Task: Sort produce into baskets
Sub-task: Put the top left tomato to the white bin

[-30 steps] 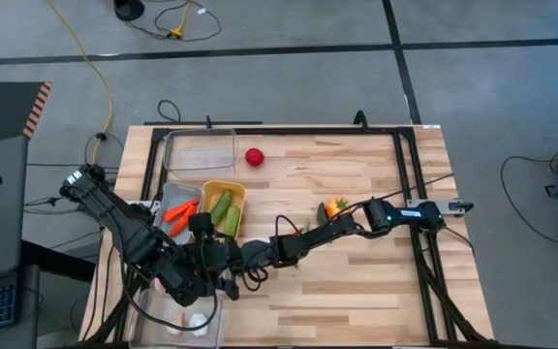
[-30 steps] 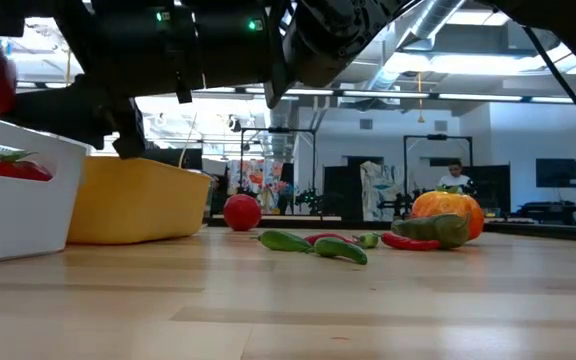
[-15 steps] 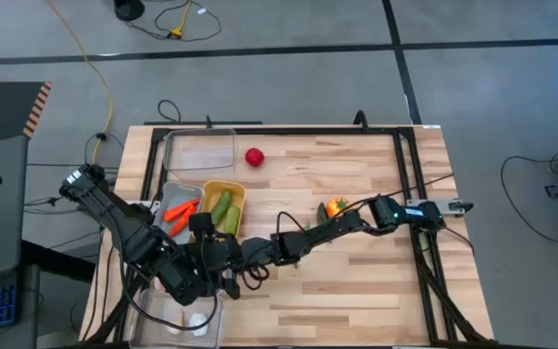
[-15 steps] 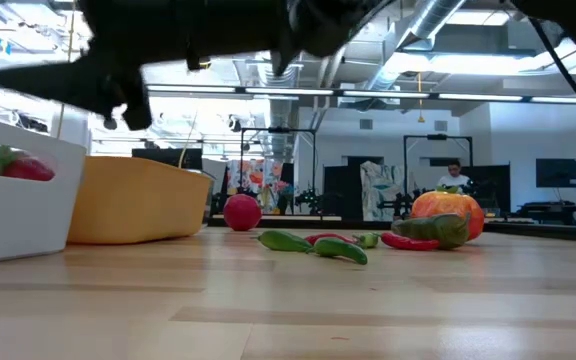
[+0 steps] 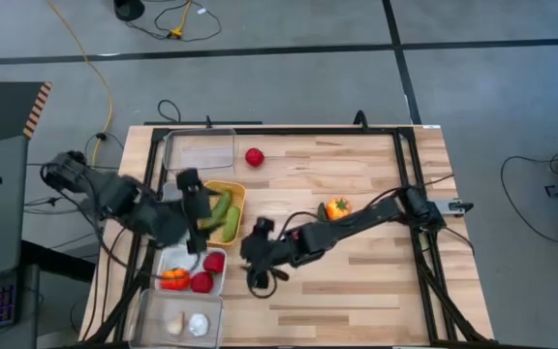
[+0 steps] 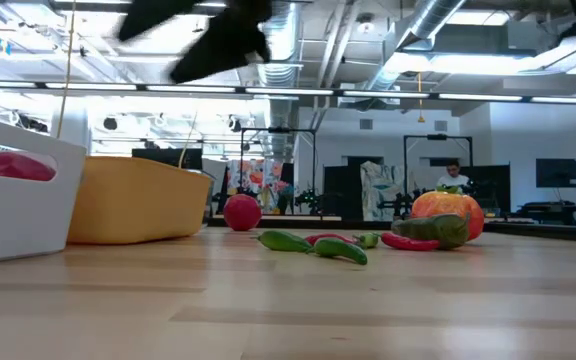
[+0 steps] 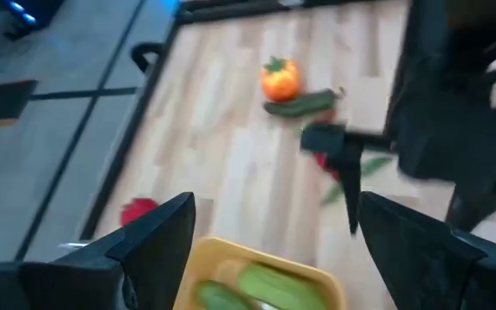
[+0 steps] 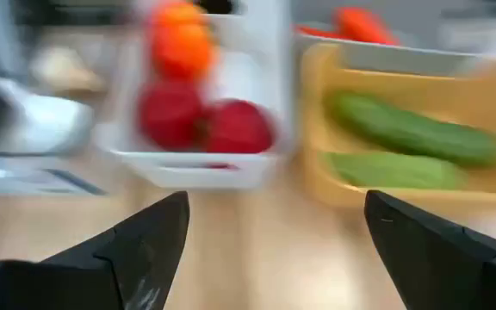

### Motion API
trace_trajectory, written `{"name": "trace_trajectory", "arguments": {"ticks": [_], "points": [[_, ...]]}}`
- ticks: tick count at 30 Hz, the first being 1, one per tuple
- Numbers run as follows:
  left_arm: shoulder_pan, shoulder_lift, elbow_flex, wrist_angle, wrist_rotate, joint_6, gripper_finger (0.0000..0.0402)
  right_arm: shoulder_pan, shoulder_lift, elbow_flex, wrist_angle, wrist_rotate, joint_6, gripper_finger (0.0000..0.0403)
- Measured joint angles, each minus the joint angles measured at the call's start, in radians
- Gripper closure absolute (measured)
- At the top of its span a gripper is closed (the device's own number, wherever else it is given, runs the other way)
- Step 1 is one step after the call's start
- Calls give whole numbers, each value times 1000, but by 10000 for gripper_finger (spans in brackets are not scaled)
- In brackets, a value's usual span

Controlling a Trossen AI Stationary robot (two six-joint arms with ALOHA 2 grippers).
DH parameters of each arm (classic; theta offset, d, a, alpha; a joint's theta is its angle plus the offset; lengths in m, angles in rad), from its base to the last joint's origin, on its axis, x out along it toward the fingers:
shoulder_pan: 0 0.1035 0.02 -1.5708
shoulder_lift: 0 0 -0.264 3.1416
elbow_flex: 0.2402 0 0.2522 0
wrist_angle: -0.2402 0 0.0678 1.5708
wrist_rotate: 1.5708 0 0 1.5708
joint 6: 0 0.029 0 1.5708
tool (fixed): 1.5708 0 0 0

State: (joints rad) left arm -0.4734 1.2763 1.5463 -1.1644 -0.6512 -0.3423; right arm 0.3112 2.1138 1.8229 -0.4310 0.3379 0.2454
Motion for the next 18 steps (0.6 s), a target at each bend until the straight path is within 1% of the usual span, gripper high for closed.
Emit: {"name": "trace_trajectory", "arguments": {"ticks": [4, 9, 13, 18], "points": [[99, -60, 0, 13, 1, 86, 91, 6, -75, 1, -174, 97, 2, 27], [245, -79, 1, 14, 27, 204, 91, 12, -165, 1, -365, 150, -4, 27], [378, -68, 1, 28, 137, 337, 91, 8, -228, 1, -508, 202, 36, 27], [554, -31, 1, 105, 317, 492, 91, 12, -287, 1, -669, 339, 130, 27]]}}
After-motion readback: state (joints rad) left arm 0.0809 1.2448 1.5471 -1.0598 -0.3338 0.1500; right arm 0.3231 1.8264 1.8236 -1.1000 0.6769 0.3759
